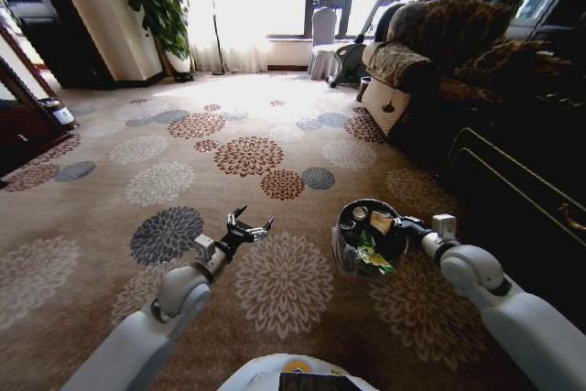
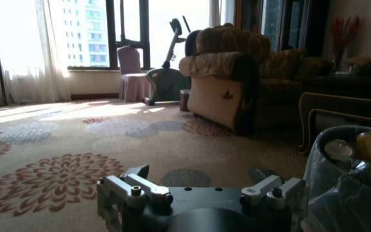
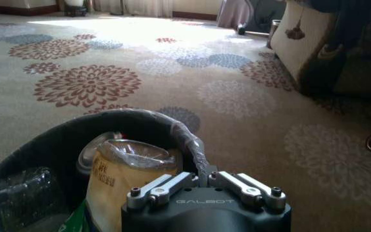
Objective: Pick up the trash from the ground and place it into the trash bin.
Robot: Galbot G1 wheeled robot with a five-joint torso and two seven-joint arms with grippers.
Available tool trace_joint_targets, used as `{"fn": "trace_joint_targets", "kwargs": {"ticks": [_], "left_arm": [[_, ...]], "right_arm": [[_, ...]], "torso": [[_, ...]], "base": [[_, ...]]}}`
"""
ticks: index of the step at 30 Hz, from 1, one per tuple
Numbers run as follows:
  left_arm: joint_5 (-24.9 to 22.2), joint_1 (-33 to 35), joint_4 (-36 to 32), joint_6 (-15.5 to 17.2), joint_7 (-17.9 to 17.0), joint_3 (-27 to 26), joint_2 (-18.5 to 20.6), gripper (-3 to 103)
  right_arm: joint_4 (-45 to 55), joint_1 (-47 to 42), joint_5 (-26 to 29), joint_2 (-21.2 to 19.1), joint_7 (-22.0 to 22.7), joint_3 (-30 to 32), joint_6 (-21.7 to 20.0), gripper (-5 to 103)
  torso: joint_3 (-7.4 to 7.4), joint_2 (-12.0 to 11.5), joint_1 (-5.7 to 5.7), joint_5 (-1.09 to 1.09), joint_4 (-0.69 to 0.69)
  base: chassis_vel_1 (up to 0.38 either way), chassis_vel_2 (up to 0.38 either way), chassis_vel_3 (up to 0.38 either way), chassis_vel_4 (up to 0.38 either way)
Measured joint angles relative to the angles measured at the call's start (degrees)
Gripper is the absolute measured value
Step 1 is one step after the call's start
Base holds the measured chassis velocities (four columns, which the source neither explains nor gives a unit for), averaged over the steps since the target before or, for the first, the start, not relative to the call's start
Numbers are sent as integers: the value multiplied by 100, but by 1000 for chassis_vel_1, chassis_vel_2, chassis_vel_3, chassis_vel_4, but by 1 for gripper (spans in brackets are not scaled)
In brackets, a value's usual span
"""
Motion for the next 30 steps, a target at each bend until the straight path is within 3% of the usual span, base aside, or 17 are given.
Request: {"fn": "trace_joint_targets", "kwargs": {"ticks": [9, 12, 14, 21, 30], "left_arm": [[100, 41, -24, -32, -119, -6, -30, 100], [287, 104, -83, -44, -158, -24, -43, 100], [72, 111, -83, -189, -217, -8, -47, 100], [-228, 102, -69, -400, -227, -4, -48, 100], [-111, 212, -197, -179, -178, -60, -63, 100]], "right_arm": [[37, -35, -213, 55, 45, -79, 92, 1], [102, -69, -403, 129, 225, -200, 182, 1], [107, -68, -357, 144, 304, -210, 227, 1], [158, -119, -224, 139, 300, -167, 240, 1], [187, -147, -150, 106, 286, -143, 232, 1]], "torso": [[0, 0, 0, -7, -1], [0, 0, 0, 7, 0], [0, 0, 0, -4, 0], [0, 0, 0, -1, -1], [0, 0, 0, 0, -1]], "base": [[0, 0, 0, 0], [0, 0, 0, 0], [0, 0, 0, 0], [0, 0, 0, 0], [0, 0, 0, 0]]}}
